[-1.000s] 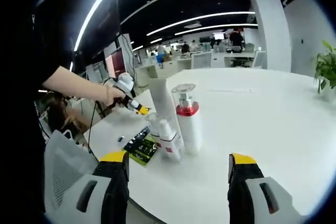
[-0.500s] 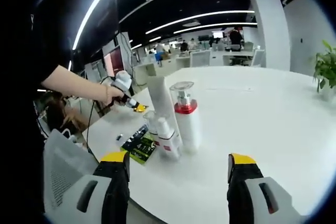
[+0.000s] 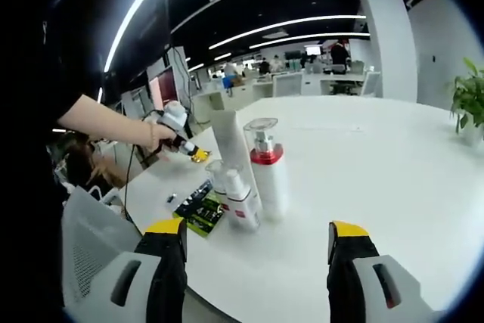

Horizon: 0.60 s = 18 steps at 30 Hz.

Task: Arrange the skincare products in the storage area until every visible bottle or jar stands upright without overlapping.

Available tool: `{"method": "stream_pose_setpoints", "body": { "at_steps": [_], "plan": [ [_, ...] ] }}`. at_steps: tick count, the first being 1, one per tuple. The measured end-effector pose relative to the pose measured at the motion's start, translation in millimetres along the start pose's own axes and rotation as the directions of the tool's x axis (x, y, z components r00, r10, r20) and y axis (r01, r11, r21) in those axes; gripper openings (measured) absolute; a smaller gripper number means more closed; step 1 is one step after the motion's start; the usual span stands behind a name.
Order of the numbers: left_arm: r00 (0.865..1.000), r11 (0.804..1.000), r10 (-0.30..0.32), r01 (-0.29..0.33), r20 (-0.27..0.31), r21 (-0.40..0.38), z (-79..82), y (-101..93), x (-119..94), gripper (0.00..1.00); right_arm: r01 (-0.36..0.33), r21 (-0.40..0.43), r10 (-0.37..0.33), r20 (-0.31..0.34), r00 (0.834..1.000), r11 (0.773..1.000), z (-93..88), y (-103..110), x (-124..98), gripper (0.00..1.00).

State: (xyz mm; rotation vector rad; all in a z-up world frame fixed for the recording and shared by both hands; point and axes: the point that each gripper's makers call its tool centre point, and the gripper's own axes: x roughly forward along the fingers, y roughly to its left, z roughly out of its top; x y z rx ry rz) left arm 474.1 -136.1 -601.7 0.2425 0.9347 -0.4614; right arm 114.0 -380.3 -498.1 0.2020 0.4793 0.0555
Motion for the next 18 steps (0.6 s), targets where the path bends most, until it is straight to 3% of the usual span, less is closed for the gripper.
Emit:
{"method": "stream_pose_setpoints", "body": {
  "at_steps": [4, 6, 10, 14, 18],
  "plan": [
    [0.998, 0.998, -0.047, 0.048, 0.034, -0.043, 3.4, -9.7, -3.0, 0.39, -0.003, 0.000, 0.003, 0.005, 1.000, 1.000, -0.3, -0.9, 0.8, 0.78],
    [0.998, 0.994, -0.054, 0.056, 0.029, -0.091, -4.5, -13.1, -11.8, 0.38, -0.006, 0.000, 0.006, 0.008, 1.000, 1.000, -0.4, -1.2, 1.1, 0.78],
    [0.998, 0.998, -0.057, 0.058, 0.020, -0.028, -11.3, -24.0, -13.9, 0.38, -0.012, -0.002, 0.012, 0.013, 1.000, 1.000, -0.1, -0.5, 1.6, 0.78],
    [0.997, 0.996, -0.076, 0.077, 0.021, -0.050, -29.7, -40.2, -31.1, 0.38, -0.022, -0.010, 0.022, 0.018, 1.000, 1.000, 0.3, 1.5, 1.1, 0.78],
    [0.997, 0.996, -0.077, 0.077, 0.008, -0.043, -38.9, -43.3, -35.5, 0.38, -0.033, -0.002, 0.034, 0.031, 0.999, 0.999, 1.9, 2.3, 0.3, 0.78]
  ]
}}
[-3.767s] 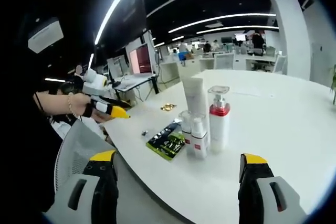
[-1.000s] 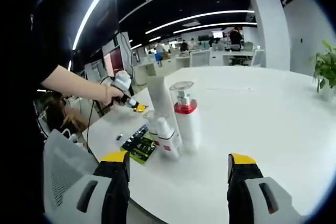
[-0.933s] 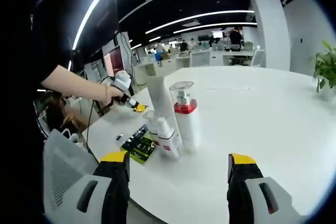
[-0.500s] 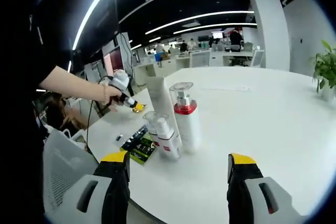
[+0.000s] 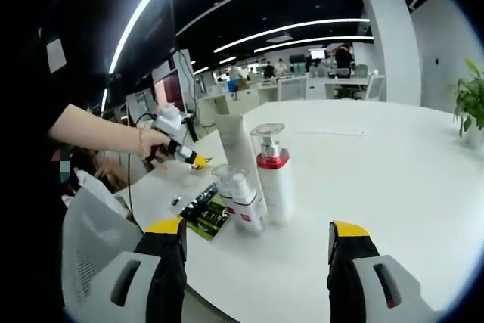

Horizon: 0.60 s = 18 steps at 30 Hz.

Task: Arrange the skincare products in the storage area until every visible bottle or jar stands upright without overlapping.

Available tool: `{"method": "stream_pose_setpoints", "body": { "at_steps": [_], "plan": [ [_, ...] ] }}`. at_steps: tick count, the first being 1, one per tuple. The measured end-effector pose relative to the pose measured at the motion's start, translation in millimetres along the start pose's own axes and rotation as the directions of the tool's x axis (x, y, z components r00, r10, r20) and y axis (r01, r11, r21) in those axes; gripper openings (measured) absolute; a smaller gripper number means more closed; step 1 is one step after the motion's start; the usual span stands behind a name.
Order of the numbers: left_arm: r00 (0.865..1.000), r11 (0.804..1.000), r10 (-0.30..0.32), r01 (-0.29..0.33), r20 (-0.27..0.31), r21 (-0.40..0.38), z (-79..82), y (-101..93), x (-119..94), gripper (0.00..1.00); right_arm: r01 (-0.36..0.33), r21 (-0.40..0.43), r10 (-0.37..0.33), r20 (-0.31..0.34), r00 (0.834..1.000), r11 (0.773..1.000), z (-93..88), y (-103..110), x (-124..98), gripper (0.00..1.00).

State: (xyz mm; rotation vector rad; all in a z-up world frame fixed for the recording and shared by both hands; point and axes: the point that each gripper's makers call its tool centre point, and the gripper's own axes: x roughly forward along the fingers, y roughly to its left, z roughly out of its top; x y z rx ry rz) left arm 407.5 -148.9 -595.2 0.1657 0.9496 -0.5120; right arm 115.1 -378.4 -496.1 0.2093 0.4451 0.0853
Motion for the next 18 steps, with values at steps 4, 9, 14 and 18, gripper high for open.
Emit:
{"method": "stream_pose_setpoints", "body": {
  "at_steps": [4, 9, 14, 18],
  "plan": [
    [1.000, 1.000, -0.022, 0.022, -0.012, -0.010, -8.8, -9.8, -4.1, 0.38, -0.004, 0.021, 0.003, 0.018, 1.000, 1.000, 2.0, -2.3, -1.7, 0.78],
    [0.999, 1.000, -0.021, 0.020, -0.043, -0.009, -26.2, -22.1, -12.3, 0.38, -0.002, 0.034, 0.001, 0.028, 1.000, 0.999, 3.3, -3.6, -2.3, 0.77],
    [0.999, 0.999, -0.019, 0.017, -0.051, -0.038, -31.1, -27.8, -14.2, 0.38, -0.015, 0.025, 0.014, 0.027, 1.000, 1.000, 3.4, -0.7, -1.2, 0.77],
    [0.997, 1.000, -0.008, 0.006, -0.071, -0.030, -35.9, -32.6, -14.1, 0.38, -0.021, 0.017, 0.021, 0.025, 0.999, 1.000, 3.5, 0.8, -0.8, 0.77]
  ]
}}
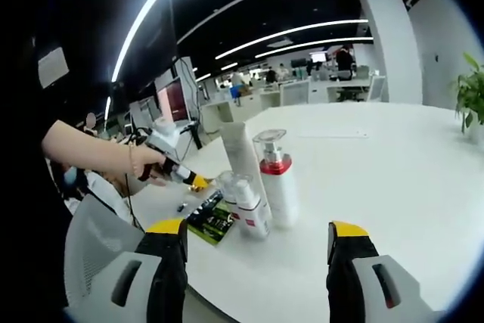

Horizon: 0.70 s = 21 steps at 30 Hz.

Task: Arrange the skincare products in the storage area until every visible bottle or jar stands upright without overlapping.

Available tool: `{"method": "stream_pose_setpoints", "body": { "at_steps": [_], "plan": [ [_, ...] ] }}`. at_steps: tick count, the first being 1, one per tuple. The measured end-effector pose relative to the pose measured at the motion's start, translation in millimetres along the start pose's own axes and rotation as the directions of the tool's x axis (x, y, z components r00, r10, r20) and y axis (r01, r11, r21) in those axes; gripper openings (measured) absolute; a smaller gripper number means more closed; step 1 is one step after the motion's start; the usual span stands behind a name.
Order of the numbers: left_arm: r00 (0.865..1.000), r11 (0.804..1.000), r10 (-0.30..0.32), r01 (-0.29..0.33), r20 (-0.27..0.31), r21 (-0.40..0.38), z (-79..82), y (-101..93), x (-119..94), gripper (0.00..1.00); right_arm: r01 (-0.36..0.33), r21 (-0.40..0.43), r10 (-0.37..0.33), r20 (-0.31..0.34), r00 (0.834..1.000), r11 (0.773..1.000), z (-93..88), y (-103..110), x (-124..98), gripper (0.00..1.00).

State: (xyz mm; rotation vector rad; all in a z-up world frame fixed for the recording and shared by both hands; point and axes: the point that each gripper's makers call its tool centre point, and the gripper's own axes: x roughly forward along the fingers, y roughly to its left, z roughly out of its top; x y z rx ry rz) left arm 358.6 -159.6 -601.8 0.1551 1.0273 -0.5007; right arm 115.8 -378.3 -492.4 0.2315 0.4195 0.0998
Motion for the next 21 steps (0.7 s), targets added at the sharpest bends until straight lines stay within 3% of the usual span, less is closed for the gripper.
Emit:
{"method": "stream_pose_setpoints", "body": {
  "at_steps": [13, 21],
  "plan": [
    [0.999, 1.000, 0.028, -0.028, -0.025, -0.005, -6.1, -4.3, 6.1, 0.45, -0.002, 0.005, 0.002, 0.004, 1.000, 1.000, 1.3, 1.4, -1.2, 0.77],
    [0.999, 1.000, 0.022, -0.022, -0.029, 0.000, -11.4, -6.8, 4.9, 0.42, 0.000, 0.007, 0.000, 0.002, 1.000, 1.000, 1.1, 0.9, -1.8, 0.77]
  ]
}}
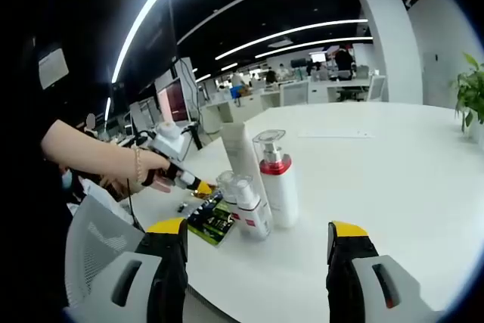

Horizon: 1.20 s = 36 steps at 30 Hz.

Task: Arrange the skincare products in the storage area until every visible bottle or jar stands upright without overlapping.

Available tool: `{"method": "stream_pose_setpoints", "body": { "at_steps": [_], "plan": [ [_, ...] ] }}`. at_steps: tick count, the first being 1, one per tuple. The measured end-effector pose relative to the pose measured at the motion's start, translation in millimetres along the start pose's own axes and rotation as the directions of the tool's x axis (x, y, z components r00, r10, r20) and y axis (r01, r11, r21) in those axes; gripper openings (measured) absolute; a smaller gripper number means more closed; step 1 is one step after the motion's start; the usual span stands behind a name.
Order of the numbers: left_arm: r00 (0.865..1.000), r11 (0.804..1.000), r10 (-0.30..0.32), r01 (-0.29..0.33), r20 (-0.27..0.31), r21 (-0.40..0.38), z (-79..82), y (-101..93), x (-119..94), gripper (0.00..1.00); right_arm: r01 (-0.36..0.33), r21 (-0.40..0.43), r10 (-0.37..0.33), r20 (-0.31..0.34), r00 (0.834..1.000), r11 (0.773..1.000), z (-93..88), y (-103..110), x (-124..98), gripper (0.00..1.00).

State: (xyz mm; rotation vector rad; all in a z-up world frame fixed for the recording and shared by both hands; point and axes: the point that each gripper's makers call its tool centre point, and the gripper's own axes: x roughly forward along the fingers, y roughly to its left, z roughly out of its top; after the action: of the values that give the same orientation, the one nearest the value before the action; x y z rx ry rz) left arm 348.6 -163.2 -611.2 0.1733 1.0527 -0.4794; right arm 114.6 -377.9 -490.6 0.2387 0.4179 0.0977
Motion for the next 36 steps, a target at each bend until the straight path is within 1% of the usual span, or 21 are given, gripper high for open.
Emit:
{"method": "stream_pose_setpoints", "body": {
  "at_steps": [8, 11, 13, 15, 17, 18, 20, 22, 24, 25, 26, 29, 31, 32, 33, 35, 36],
  "plan": [
    [1.000, 1.000, -0.009, 0.009, 0.009, 0.003, 1.7, 0.7, -0.4, 0.45, -0.001, 0.001, 0.001, -0.006, 1.000, 1.000, -0.8, 1.0, 0.5, 0.77],
    [1.000, 1.000, -0.012, 0.012, 0.021, -0.001, 3.8, 0.1, -4.3, 0.50, -0.001, -0.001, 0.001, -0.009, 1.000, 1.000, -1.3, 1.1, 0.5, 0.77],
    [0.999, 1.000, -0.017, 0.017, 0.028, -0.002, 4.4, 0.6, -3.5, 0.52, -0.002, -0.003, 0.002, -0.011, 1.000, 1.000, -1.6, 1.4, 0.8, 0.77],
    [0.999, 1.000, -0.027, 0.027, 0.041, -0.001, 7.5, -0.1, -8.1, 0.53, -0.002, -0.008, 0.002, -0.012, 1.000, 1.000, -1.6, 2.5, 0.9, 0.77],
    [0.998, 0.999, -0.038, 0.038, 0.049, 0.002, 10.6, -2.4, -19.3, 0.56, -0.002, -0.011, 0.002, -0.014, 1.000, 1.000, -2.0, 3.0, 0.7, 0.77],
    [0.997, 0.999, -0.048, 0.047, 0.055, 0.004, 11.5, -3.7, -19.0, 0.57, -0.002, -0.014, 0.001, -0.015, 1.000, 1.000, -2.1, 2.9, 0.5, 0.77],
    [0.993, 0.996, -0.087, 0.087, 0.085, 0.009, 15.2, -9.3, -22.2, 0.61, -0.003, -0.017, 0.002, -0.016, 1.000, 1.000, -2.1, 3.6, 0.8, 0.77],
    [0.986, 0.994, -0.111, 0.112, 0.125, 0.005, 20.3, -11.9, -27.0, 0.67, -0.003, -0.018, 0.003, -0.014, 1.000, 1.000, -1.6, 4.1, 0.7, 0.77],
    [0.983, 0.993, -0.119, 0.119, 0.138, 0.007, 20.4, -10.9, -35.6, 0.70, -0.003, -0.021, 0.003, -0.018, 1.000, 1.000, -2.2, 4.5, 0.9, 0.77],
    [0.980, 0.992, -0.129, 0.128, 0.154, 0.013, 21.5, -11.4, -39.4, 0.71, -0.004, -0.028, 0.003, -0.021, 1.000, 1.000, -3.0, 4.6, 0.9, 0.77],
    [0.974, 0.991, -0.133, 0.130, 0.184, 0.027, 24.3, -11.9, -43.3, 0.73, -0.005, -0.034, 0.004, -0.025, 1.000, 0.999, -3.7, 5.0, 1.0, 0.77],
    [0.963, 0.989, -0.147, 0.141, 0.225, 0.040, 25.6, -9.9, -47.9, 0.76, -0.012, -0.045, 0.011, -0.032, 0.999, 0.999, -4.8, 7.8, 1.3, 0.78],
    [0.953, 0.987, -0.163, 0.156, 0.255, 0.046, 25.6, -8.4, -54.5, 0.79, -0.015, -0.048, 0.013, -0.035, 0.999, 0.999, -5.2, 8.3, 1.6, 0.78],
    [0.949, 0.986, -0.168, 0.161, 0.265, 0.050, 26.3, -2.4, -55.0, 0.80, -0.016, -0.050, 0.014, -0.036, 0.999, 0.999, -5.2, 8.6, 1.9, 0.78],
    [0.948, 0.985, -0.171, 0.163, 0.268, 0.051, 25.9, -1.6, -56.1, 0.82, -0.015, -0.051, 0.013, -0.035, 0.999, 0.999, -4.9, 8.7, 1.9, 0.78],
    [0.940, 0.984, -0.176, 0.164, 0.292, 0.067, 25.7, 2.8, -59.7, 0.86, -0.013, -0.055, 0.011, -0.036, 0.999, 0.998, -5.2, 8.3, 1.6, 0.78],
    [0.936, 0.984, -0.175, 0.161, 0.305, 0.073, 22.5, 4.5, -65.5, 0.89, -0.012, -0.056, 0.010, -0.039, 0.999, 0.998, -5.8, 8.1, 1.5, 0.78]
  ]
}}
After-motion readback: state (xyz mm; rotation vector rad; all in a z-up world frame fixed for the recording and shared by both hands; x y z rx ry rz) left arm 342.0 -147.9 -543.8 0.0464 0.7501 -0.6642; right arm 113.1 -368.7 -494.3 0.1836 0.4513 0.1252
